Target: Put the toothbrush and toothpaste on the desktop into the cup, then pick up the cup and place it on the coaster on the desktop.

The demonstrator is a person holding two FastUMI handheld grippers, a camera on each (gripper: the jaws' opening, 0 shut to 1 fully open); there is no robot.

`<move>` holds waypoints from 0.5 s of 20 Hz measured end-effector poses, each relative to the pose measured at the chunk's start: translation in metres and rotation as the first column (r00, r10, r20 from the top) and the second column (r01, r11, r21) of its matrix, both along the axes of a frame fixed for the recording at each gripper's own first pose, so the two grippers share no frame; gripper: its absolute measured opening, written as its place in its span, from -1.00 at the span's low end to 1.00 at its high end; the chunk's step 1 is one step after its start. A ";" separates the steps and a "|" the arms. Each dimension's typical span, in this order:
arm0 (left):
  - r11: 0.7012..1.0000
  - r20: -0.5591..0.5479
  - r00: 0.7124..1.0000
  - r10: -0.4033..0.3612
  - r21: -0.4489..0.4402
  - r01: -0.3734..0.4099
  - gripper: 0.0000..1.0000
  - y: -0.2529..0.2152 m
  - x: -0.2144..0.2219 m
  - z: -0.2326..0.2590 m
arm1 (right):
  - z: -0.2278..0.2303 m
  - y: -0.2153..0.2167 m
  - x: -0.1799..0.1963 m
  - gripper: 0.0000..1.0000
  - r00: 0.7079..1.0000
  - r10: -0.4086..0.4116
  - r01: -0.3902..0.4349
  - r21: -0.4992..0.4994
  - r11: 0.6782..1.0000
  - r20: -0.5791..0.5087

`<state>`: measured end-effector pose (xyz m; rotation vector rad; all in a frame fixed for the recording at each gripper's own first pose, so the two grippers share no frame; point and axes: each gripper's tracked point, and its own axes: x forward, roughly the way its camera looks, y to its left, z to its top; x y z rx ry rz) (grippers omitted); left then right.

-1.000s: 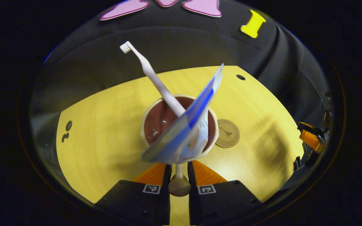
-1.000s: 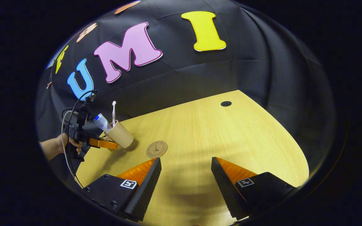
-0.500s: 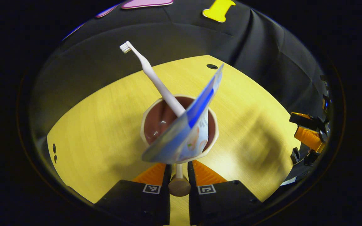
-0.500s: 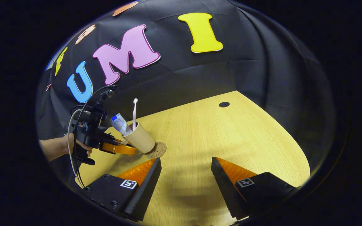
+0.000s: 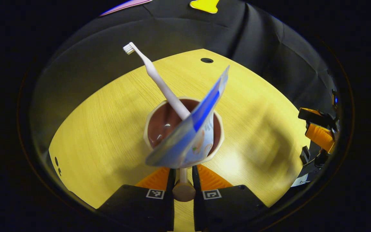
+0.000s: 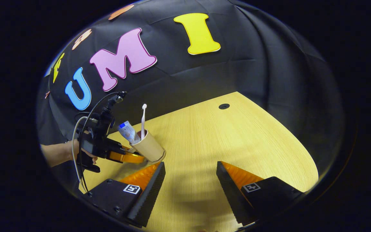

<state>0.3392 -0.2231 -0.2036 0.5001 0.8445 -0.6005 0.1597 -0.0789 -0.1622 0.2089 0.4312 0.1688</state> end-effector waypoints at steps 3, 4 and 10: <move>1.000 0.002 1.000 0.022 -0.012 -0.022 -0.40 -0.002 0.000 0.003 | -0.002 0.001 -0.003 0.97 1.000 0.013 -0.013 -0.018 1.000 -0.002; 0.999 0.004 1.000 0.028 -0.027 -0.028 -0.30 -0.002 0.000 0.007 | -0.002 0.001 -0.005 0.97 1.000 0.018 -0.018 -0.022 1.000 -0.003; 0.988 0.015 0.997 0.081 -0.134 -0.078 0.70 -0.004 -0.022 0.038 | 0.016 0.005 -0.010 0.97 1.000 0.019 -0.019 -0.017 1.000 0.019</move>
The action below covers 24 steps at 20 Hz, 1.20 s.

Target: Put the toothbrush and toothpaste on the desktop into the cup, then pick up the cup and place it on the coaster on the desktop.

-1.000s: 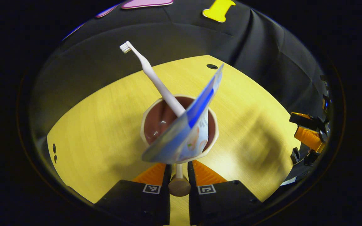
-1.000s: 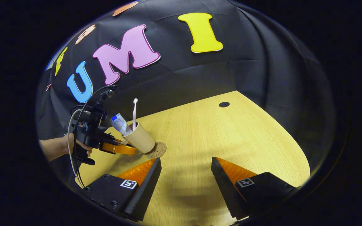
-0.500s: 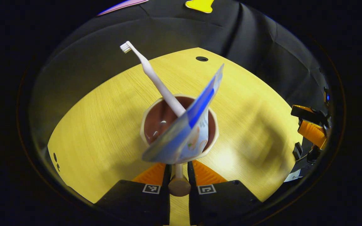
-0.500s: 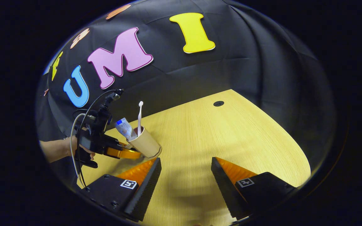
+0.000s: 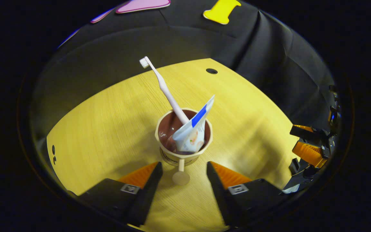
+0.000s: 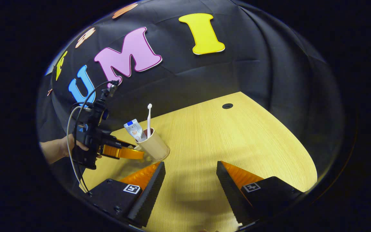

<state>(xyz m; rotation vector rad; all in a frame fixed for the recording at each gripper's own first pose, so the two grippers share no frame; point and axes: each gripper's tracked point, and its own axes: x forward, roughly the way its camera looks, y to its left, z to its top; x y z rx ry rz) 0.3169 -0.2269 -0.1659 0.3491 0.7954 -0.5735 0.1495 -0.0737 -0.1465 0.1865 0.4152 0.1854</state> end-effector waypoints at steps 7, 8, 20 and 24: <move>0.974 0.145 0.978 0.150 -0.191 -0.122 0.96 0.021 -0.072 0.070 | 0.054 -0.001 -0.012 0.97 0.996 -0.015 0.018 -0.031 0.999 0.087; 0.964 0.175 0.966 0.190 -0.218 -0.150 0.96 0.030 -0.081 0.083 | 0.062 0.001 -0.015 0.96 0.995 -0.014 0.018 -0.035 0.999 0.097; 0.859 0.492 0.735 0.466 -0.451 -0.242 0.95 0.155 -0.208 0.189 | 0.124 0.063 -0.103 0.96 0.970 0.073 -0.036 -0.158 0.987 0.231; 0.868 0.589 0.651 0.479 -0.430 -0.250 0.94 0.187 -0.252 0.197 | 0.134 0.087 -0.137 0.96 0.956 0.079 -0.011 -0.236 0.972 0.282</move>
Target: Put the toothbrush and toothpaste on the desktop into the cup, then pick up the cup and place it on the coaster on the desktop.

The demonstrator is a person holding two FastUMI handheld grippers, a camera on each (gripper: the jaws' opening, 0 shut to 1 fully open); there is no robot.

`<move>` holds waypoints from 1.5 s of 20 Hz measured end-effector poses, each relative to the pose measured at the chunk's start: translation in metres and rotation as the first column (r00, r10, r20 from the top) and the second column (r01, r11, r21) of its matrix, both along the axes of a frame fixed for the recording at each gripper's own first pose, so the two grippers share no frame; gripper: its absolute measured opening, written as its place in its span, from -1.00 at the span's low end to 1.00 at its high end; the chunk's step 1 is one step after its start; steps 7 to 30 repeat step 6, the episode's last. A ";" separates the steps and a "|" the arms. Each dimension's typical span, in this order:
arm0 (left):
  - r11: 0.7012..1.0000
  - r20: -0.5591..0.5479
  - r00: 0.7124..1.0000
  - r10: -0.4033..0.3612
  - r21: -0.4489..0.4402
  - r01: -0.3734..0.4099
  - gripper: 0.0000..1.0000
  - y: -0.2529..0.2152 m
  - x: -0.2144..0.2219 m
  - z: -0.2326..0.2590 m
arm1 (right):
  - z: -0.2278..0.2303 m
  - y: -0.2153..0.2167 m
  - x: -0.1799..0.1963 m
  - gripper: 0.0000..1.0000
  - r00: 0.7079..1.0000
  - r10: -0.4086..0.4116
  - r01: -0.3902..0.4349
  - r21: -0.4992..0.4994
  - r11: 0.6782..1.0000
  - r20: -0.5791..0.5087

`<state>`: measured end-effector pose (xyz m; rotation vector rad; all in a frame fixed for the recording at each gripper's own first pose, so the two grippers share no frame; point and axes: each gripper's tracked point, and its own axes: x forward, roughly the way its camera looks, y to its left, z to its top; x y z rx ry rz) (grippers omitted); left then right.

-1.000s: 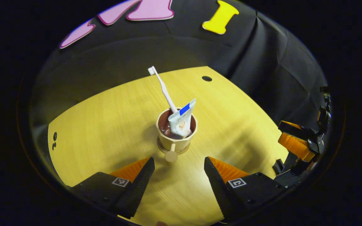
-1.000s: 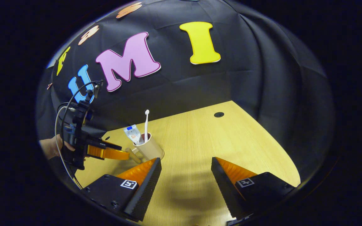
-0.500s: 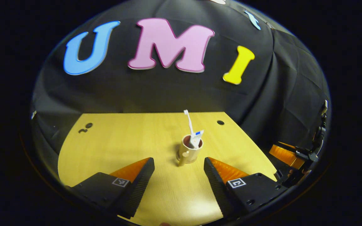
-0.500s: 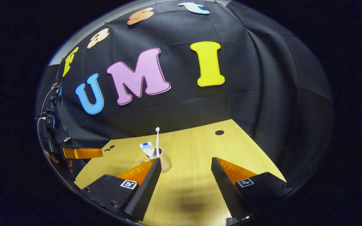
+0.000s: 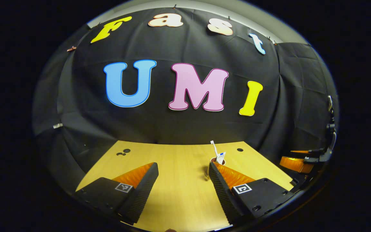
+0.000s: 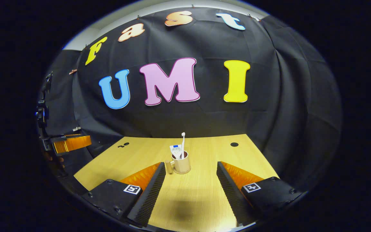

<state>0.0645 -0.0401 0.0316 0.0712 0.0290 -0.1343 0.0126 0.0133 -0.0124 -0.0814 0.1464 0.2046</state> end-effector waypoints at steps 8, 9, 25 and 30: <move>0.990 0.092 0.992 0.081 -0.124 -0.069 0.94 0.030 -0.063 0.007 | 0.007 0.049 -0.041 0.96 0.998 0.039 -0.038 -0.017 0.999 0.054; 0.990 0.092 0.992 0.081 -0.124 -0.069 0.94 0.030 -0.063 0.007 | 0.007 0.049 -0.041 0.96 0.998 0.039 -0.038 -0.017 0.999 0.054; 0.990 0.092 0.992 0.081 -0.124 -0.069 0.94 0.030 -0.063 0.007 | 0.007 0.049 -0.041 0.96 0.998 0.039 -0.038 -0.017 0.999 0.054; 0.990 0.092 0.992 0.081 -0.124 -0.069 0.94 0.030 -0.063 0.007 | 0.007 0.049 -0.041 0.96 0.998 0.039 -0.038 -0.017 0.999 0.054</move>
